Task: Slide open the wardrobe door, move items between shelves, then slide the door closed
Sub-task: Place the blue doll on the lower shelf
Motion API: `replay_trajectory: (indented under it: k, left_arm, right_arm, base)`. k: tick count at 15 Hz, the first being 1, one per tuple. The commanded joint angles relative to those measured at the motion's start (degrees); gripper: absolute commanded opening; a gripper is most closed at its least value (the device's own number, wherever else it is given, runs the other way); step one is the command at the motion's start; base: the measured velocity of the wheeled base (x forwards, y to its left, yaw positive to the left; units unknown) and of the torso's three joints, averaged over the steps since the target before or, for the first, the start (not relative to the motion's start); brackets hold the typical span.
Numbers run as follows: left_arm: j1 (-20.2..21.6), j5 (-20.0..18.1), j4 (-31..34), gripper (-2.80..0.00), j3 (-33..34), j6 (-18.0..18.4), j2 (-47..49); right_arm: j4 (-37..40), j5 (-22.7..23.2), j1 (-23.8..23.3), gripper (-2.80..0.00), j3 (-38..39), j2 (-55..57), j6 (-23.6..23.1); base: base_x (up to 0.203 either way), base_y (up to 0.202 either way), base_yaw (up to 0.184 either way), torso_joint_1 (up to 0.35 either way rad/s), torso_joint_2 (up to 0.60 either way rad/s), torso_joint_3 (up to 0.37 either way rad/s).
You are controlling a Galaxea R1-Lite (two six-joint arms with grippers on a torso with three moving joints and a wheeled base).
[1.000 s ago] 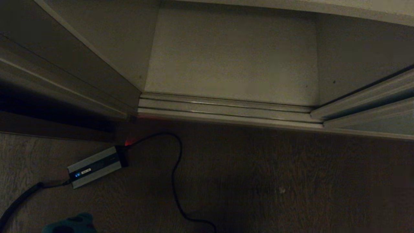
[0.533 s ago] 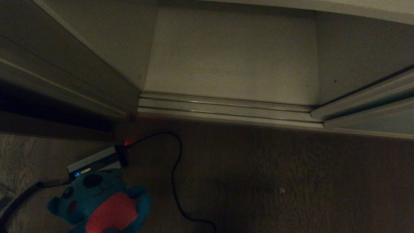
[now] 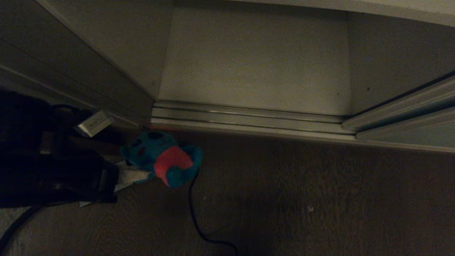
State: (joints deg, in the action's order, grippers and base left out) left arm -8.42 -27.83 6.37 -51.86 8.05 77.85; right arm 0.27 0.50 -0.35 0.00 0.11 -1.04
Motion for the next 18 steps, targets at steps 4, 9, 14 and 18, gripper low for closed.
replay_trajectory:
  k: [4,9,14,18]
  left_arm:
    - [-6.2,7.8,-8.4,-2.8,-14.0,-4.1,18.7]
    - [-7.5,17.4,-21.4,-2.8,-26.5,-9.3,32.4]
    - [-9.5,25.3,-35.5,-2.8,-35.9,-12.6,40.7]
    - [-11.9,32.8,-40.8,-2.8,-42.6,-11.4,48.4]
  right_arm:
    - [0.0,0.0,0.0,-2.8,0.3,0.1,0.0]
    - [0.0,0.0,0.0,-2.8,0.2,0.1,0.0]
    - [0.0,0.0,0.0,-2.8,0.2,0.0,0.0]
    - [0.0,0.0,0.0,-2.8,0.3,0.0,0.0]
  base:
    - [0.0,0.0,0.0,0.0,0.0,0.0]
    - [0.0,0.0,0.0,0.0,0.0,0.0]
    - [0.0,0.0,0.0,0.0,0.0,0.0]
    - [0.0,0.0,0.0,0.0,0.0,0.0]
